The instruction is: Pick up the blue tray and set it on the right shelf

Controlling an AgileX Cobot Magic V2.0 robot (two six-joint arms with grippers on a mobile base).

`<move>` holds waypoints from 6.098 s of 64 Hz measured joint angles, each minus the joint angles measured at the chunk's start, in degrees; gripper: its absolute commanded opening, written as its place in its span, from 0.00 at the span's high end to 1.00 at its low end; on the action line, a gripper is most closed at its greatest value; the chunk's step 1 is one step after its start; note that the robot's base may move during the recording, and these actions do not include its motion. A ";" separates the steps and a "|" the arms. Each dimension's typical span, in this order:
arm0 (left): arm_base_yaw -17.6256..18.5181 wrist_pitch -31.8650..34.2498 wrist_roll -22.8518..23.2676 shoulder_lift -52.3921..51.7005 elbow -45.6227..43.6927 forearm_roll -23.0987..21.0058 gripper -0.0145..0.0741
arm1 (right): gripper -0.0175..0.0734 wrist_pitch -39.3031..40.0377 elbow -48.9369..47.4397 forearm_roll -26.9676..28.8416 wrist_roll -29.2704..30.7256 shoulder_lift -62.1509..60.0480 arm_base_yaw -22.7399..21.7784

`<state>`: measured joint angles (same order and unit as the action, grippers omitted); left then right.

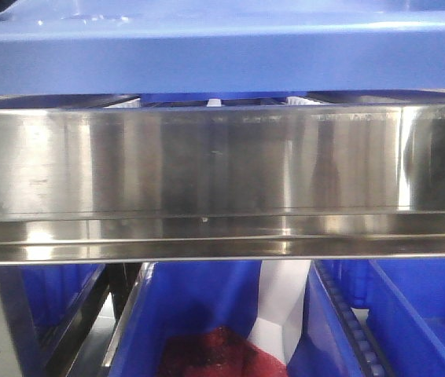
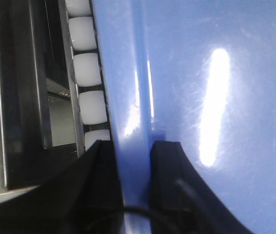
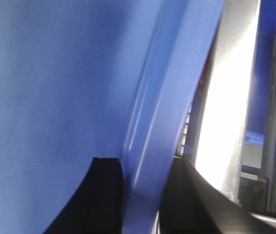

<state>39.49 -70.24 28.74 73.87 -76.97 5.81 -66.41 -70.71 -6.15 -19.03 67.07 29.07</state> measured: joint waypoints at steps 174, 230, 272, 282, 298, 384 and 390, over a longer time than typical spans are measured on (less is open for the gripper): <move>-9.86 2.44 -6.21 25.61 -18.48 3.15 0.21 | 0.12 4.63 -17.19 -3.29 1.35 26.29 -5.95; 9.55 25.90 -6.68 -26.00 19.10 7.56 0.89 | 0.75 22.84 20.07 -3.19 5.31 -26.71 -5.95; 9.69 38.69 -8.42 -58.74 44.53 9.27 0.89 | 0.75 41.15 50.13 -3.29 5.65 -63.16 -5.95; 9.69 38.81 -8.45 -58.74 44.64 9.27 0.89 | 0.75 41.15 50.13 -3.29 5.65 -63.16 -5.95; 9.69 38.81 -8.45 -58.74 44.64 9.16 0.89 | 0.75 41.15 50.16 -3.29 5.65 -63.16 -5.95; -38.90 69.08 -30.65 -74.57 78.59 -15.00 0.89 | 0.75 41.27 50.25 -3.50 5.78 -63.29 -5.95; -38.90 69.08 -30.65 -74.57 78.59 -15.00 0.89 | 0.75 41.27 50.25 -3.50 5.78 -63.29 -5.95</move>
<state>0.59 -1.17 -1.92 -0.70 1.62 -9.20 -25.14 -20.46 -9.65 -13.25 3.78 23.12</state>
